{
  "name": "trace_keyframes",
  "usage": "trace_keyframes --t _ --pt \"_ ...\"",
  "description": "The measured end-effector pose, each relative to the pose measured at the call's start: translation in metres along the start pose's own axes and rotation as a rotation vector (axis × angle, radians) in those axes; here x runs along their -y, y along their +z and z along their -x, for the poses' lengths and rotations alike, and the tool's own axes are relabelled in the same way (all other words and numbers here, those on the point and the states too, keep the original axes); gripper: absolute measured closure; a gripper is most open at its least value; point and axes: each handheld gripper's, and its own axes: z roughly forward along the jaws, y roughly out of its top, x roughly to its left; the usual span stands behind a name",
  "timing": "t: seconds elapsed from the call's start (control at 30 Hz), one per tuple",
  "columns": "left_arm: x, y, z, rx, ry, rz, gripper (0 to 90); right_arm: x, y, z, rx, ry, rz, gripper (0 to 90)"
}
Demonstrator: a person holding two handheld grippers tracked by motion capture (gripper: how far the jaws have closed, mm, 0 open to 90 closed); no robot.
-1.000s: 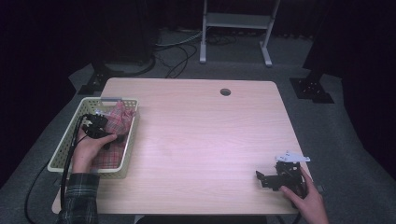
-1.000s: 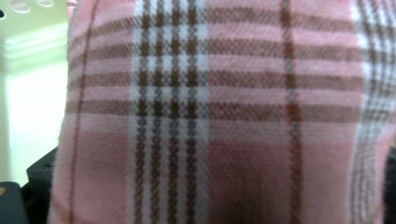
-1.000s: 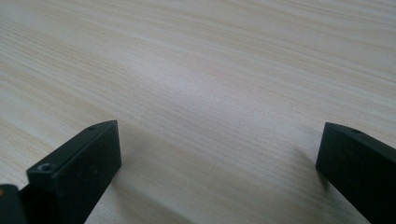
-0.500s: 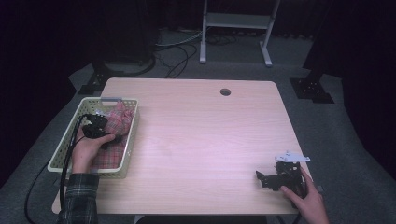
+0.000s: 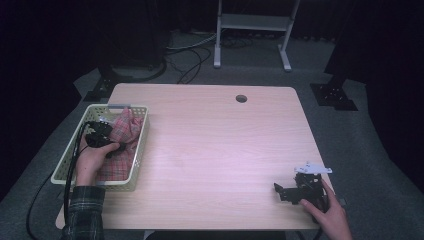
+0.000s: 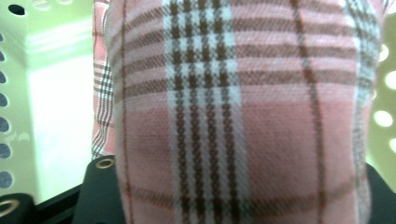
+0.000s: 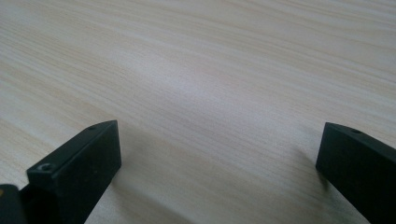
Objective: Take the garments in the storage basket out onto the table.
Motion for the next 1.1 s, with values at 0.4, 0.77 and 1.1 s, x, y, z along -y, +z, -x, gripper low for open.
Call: trace_keyframes --t 0.4,0.77,1.1 --pt "0.000 -0.001 -0.002 0.013 -0.029 0.004 42.7 0.000 0.000 0.000 0.000 -0.001 0.000 0.0" --pt "0.000 -0.006 -0.006 0.031 -0.059 0.024 44.1 0.000 0.000 0.000 0.000 0.000 0.000 0.0" --pt "-0.001 -0.016 -0.007 0.051 -0.091 0.078 46.0 0.000 0.000 0.000 0.000 -0.001 0.000 0.0"
